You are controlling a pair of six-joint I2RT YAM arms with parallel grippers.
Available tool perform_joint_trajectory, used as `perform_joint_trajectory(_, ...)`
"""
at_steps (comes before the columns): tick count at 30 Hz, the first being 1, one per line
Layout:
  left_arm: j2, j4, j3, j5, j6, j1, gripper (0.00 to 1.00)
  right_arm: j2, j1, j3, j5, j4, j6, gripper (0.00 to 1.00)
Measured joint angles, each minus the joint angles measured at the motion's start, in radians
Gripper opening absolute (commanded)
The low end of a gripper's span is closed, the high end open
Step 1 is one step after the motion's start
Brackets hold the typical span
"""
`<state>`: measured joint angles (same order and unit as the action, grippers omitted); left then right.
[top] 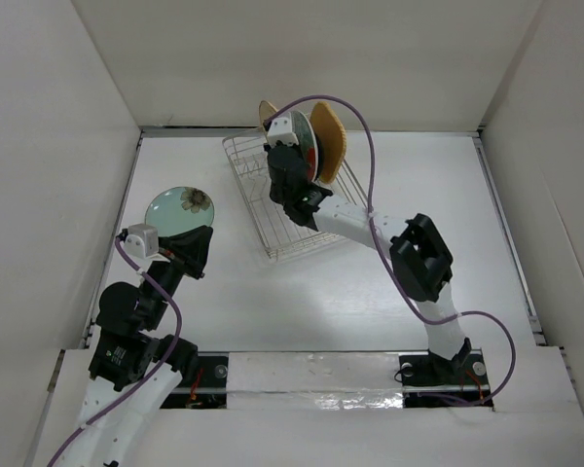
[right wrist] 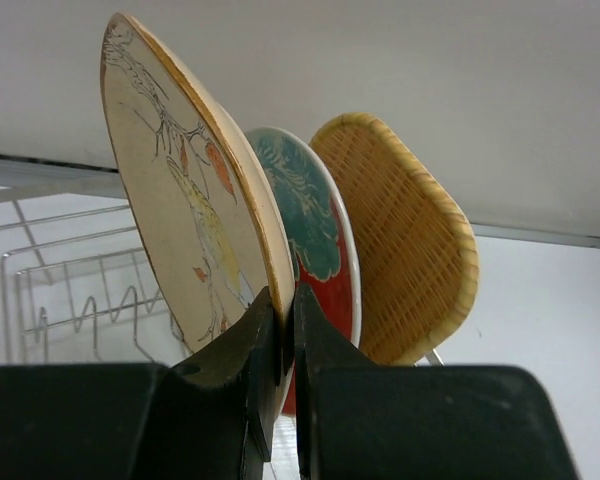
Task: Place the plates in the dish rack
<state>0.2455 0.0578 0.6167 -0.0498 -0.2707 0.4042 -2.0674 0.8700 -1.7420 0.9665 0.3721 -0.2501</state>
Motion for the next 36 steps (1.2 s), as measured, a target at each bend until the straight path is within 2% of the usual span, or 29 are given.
perform_joint_trajectory(5,0.004,0.0,0.0,-0.002,0.0,0.0,0.11,-0.104,-0.021,-0.095,-0.008,-0.027,-0.047,0.0)
perform_joint_trajectory(16,0.012,0.0,0.0,-0.002,0.0,0.0,0.11,-0.151,-0.027,-0.174,-0.035,-0.105,0.042,0.0)
perform_joint_trajectory(25,0.014,0.0,0.0,-0.002,0.0,0.0,0.11,-0.197,-0.012,-0.169,-0.038,-0.122,0.105,0.0)
perform_joint_trajectory(36,0.04,0.0,0.0,0.018,-0.002,0.0,0.1,-0.157,0.001,-0.032,-0.027,-0.152,0.286,0.0)
